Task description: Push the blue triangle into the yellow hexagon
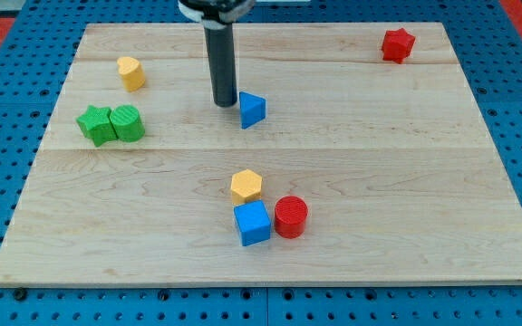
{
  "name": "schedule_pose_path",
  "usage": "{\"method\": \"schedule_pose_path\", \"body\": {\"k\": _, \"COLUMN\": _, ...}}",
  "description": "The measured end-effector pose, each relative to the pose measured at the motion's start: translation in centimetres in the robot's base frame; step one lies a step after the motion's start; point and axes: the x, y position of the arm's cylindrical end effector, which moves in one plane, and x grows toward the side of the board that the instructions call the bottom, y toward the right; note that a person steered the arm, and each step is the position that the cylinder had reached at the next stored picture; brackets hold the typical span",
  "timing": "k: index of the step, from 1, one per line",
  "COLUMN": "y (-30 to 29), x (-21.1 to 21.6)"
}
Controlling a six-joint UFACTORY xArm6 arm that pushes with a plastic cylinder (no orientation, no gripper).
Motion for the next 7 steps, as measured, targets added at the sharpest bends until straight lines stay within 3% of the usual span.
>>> {"method": "schedule_pose_path", "body": {"k": 1, "y": 4.8, "x": 2.9}}
{"method": "schedule_pose_path", "body": {"k": 2, "y": 6.5, "x": 12.1}}
{"method": "schedule_pose_path", "body": {"k": 4, "y": 8.4, "x": 7.6}}
{"method": "schedule_pose_path", "body": {"k": 7, "y": 16.1, "x": 9.1}}
